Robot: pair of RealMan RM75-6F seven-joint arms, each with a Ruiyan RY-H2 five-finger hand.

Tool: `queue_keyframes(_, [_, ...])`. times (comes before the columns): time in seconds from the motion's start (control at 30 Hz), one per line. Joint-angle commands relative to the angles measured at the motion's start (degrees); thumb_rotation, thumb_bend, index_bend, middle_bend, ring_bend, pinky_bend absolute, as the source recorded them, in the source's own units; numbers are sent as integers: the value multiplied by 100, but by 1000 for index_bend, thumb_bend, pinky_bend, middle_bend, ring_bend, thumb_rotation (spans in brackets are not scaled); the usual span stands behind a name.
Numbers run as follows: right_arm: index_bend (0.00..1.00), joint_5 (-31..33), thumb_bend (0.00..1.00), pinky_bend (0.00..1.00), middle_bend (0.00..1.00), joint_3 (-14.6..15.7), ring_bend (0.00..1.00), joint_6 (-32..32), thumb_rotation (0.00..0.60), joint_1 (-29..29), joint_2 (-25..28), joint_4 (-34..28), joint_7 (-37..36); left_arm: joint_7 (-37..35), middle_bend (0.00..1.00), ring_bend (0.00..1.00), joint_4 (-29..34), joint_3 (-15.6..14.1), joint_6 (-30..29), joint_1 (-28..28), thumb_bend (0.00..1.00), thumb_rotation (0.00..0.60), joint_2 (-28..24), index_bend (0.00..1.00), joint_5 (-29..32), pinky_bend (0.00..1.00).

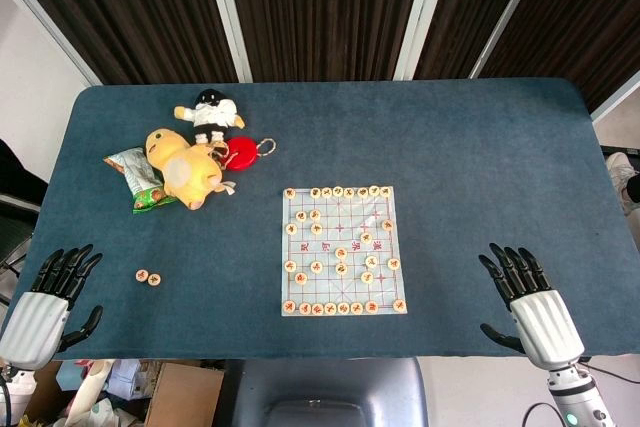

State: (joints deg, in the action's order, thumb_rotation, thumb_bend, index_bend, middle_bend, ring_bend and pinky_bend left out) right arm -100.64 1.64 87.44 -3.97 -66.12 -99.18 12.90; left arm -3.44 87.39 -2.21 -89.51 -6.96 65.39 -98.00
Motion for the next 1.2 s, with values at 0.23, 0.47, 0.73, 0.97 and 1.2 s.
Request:
queue_keyframes(0.23, [0,3,152,0,0,-1,0,-136,600,-69,-33,15,70,-13,0,0,5,-3,-25,10,401,600,-8,0,-13,7])
queue_keyframes(0.47, [0,-158,151,0,0,-50,0,-475,600,-350,-190,61,226,-108,0,0,-12,-4,-21,4,400,600,-29,0,-6,7])
queue_keyframes(0.73, [108,-61,152,0,0,-252,0,-1458,600,-1006,-242,-202,494,-208,0,0,-23,-4,45,-32,401,600,-47,0,15,7])
queue_keyframes(0.97, [170,508,152,0,0,-540,0,-2317,600,-1549,-360,-558,1031,-305,0,0,-46,-1,54,-42,402,600,-71,0,31,7])
queue_keyframes(1.2, [214,1032,158,0,0,-764,0,-2929,600,-2014,-568,-654,1534,-341,0,0,-51,5,56,-45,402,600,-85,0,47,7])
